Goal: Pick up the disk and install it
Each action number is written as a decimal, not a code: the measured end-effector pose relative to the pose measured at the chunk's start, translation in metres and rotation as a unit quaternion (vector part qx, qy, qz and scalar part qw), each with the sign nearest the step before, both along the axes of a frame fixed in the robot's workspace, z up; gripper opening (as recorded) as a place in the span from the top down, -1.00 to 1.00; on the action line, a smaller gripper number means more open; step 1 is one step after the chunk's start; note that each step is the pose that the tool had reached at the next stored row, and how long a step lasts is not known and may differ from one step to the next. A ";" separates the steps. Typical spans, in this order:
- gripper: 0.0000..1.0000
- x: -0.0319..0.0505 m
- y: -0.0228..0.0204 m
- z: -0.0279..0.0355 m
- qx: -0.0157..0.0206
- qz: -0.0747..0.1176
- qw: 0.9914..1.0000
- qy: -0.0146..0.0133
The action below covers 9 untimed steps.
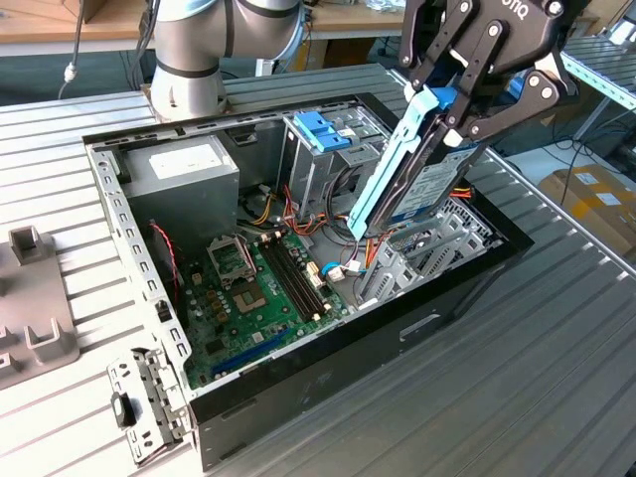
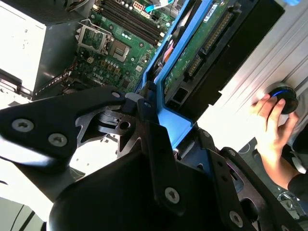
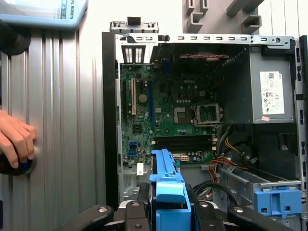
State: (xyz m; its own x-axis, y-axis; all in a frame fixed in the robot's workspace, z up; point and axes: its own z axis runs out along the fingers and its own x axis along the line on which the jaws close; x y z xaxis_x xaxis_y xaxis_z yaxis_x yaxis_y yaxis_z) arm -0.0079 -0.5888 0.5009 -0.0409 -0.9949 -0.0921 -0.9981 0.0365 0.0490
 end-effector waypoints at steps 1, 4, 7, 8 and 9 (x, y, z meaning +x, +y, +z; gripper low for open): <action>0.25 0.0015 -0.0006 -0.0001 0.000 0.000 1.000 0.000; 0.25 0.0044 -0.0017 -0.0005 0.000 0.000 1.000 0.000; 0.25 0.0079 -0.0030 -0.0009 0.000 0.000 1.000 0.000; 0.25 0.0086 -0.0032 -0.0010 0.000 0.000 1.000 0.000; 0.25 0.0106 -0.0038 -0.0012 0.000 0.000 1.000 0.000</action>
